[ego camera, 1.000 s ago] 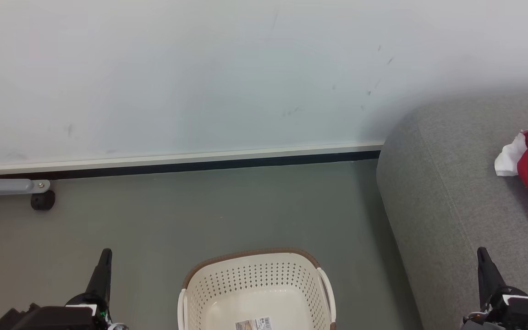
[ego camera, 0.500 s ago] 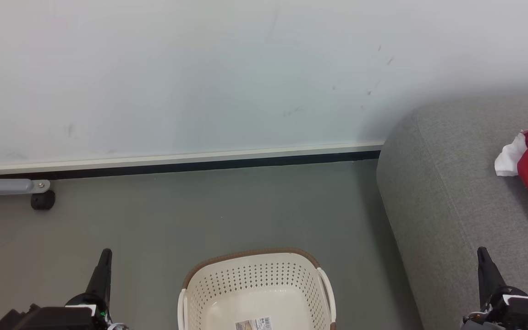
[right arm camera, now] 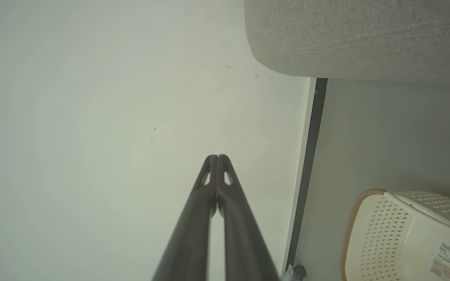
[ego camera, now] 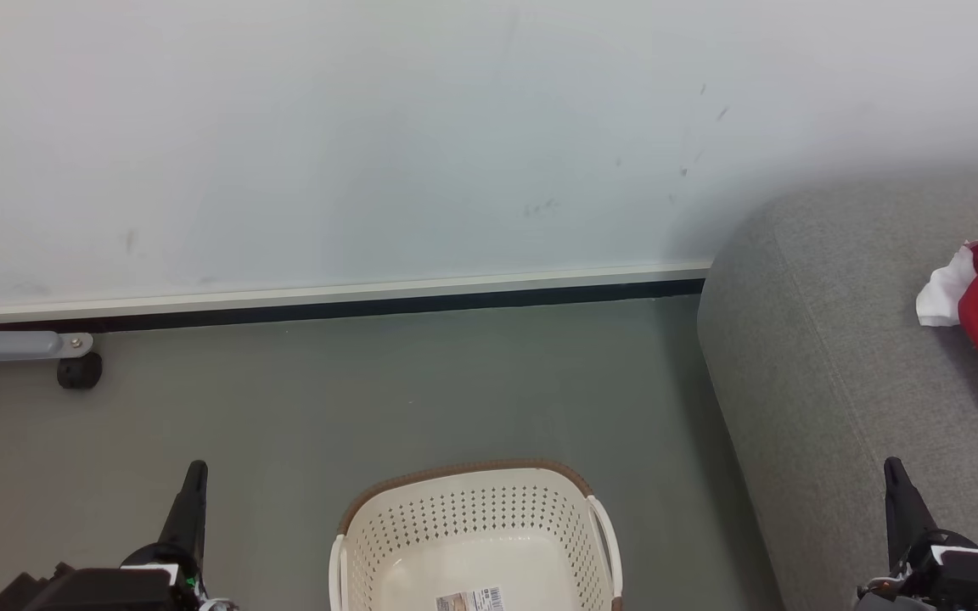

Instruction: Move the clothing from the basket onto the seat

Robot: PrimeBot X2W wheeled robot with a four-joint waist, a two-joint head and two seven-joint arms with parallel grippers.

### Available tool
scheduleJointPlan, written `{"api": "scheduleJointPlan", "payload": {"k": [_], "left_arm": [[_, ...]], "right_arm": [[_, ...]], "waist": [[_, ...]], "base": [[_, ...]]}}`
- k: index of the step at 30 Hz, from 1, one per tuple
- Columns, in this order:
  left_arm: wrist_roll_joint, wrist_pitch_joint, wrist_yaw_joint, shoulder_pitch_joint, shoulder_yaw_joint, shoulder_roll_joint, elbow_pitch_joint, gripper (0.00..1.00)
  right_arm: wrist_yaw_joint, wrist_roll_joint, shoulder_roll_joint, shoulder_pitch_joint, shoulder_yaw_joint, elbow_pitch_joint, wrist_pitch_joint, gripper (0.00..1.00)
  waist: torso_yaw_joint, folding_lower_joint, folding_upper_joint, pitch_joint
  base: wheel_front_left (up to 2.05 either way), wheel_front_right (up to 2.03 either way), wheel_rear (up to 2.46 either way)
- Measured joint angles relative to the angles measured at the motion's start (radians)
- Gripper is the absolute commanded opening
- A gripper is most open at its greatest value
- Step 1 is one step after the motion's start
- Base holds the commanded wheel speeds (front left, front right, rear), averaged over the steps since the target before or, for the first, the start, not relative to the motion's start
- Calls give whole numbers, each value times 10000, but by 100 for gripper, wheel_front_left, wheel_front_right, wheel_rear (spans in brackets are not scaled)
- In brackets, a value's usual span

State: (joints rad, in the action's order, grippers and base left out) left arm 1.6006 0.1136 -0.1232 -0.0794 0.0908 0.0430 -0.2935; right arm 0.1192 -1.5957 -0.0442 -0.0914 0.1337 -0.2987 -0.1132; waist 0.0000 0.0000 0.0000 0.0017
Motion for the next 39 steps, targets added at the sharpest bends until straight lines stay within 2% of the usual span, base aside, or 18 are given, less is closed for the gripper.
{"api": "scheduleJointPlan", "payload": {"k": [39], "left_arm": [[0,0,0,0,-2,-2,-17,0]], "right_arm": [[0,0,0,0,-2,-2,0,0]], "waist": [[0,0,0,0]], "base": [[0,0,0]]}}
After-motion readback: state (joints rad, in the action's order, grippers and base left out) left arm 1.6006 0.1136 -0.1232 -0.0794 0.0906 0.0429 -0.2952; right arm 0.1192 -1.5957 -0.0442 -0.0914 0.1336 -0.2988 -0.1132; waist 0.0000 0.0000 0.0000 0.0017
